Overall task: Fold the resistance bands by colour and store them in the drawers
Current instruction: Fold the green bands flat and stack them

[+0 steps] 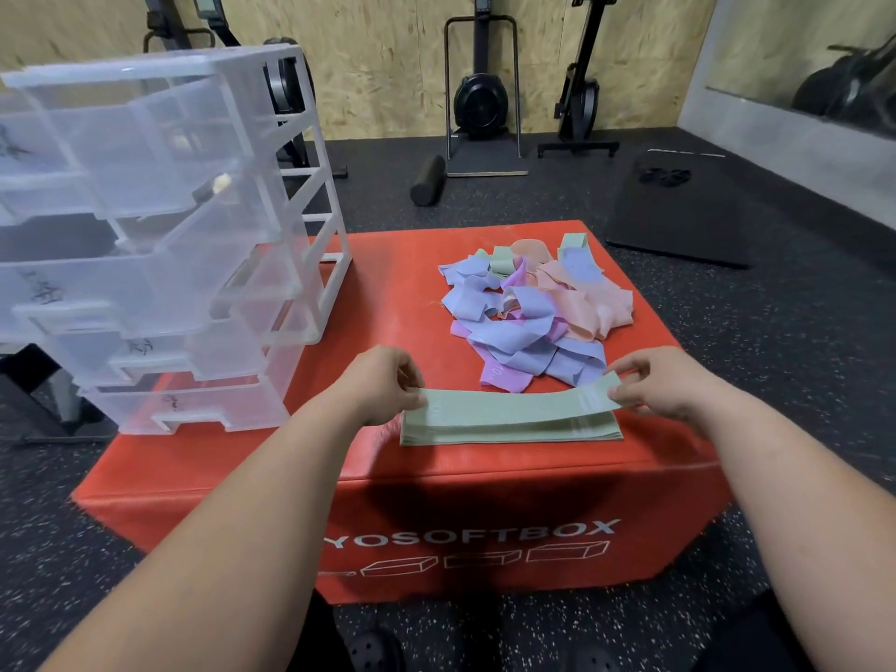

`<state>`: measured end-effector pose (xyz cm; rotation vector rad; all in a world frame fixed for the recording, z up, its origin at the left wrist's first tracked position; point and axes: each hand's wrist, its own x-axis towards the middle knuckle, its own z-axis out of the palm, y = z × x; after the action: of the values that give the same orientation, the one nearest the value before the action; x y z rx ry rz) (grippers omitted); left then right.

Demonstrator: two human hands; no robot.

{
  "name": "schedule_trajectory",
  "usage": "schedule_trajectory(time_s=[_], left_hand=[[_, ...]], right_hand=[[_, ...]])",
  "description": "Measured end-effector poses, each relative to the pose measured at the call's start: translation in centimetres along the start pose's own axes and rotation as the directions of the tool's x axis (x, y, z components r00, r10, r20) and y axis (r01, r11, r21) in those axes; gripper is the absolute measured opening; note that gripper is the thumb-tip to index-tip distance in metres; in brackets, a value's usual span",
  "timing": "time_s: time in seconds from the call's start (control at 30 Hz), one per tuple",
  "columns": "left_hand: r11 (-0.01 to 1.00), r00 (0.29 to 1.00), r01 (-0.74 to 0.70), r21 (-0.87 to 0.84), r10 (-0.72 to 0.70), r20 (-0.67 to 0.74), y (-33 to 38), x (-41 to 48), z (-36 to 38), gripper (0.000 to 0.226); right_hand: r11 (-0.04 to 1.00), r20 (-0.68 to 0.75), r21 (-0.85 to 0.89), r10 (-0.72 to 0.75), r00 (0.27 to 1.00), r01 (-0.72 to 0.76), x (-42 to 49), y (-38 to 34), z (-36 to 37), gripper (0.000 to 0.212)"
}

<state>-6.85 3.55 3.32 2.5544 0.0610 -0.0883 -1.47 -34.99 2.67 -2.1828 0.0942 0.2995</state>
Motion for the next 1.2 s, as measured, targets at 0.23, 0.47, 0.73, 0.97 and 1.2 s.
schedule_trajectory(time_s=[0.23,0.47,0.73,0.97,1.2], left_hand=[[0.997,1.000,0.021,0.071,-0.022,0.014,-0.5,-0.2,0.4,0.016],[0.979,0.999,-0.042,0.198,0.037,0.029,-0.7,-0.2,1.2,0.012],[0.971,0.992,-0.119,0.207,0.123,-0.005,-1.4,0.1,0.8,0.031],[0.930,0.967,-0.200,0.308,0.138,0.213,-1.5,-0.7,1.7,0.073],[0.907,0.962,-0.258,0.332,0.208,0.179,-2.0,-1.2,1.6,0.075]], right_hand=[[0.959,0.006,-0.279,-0.045,0.999,0.044,0.8,0.4,0.9,0.031],[0.852,0.041,-0.517,-0.069,0.997,0.080,0.8,-0.1,1.7,0.029],[0.799,0.126,-0.571,-0.141,0.982,0.188,0.7,-0.1,0.4,0.054],[0.663,0.257,-0.683,-0.177,0.950,0.308,0.1,0.1,0.7,0.067],[0.631,0.265,-0.703,-0.196,0.944,0.328,-0.2,0.0,1.1,0.060]])
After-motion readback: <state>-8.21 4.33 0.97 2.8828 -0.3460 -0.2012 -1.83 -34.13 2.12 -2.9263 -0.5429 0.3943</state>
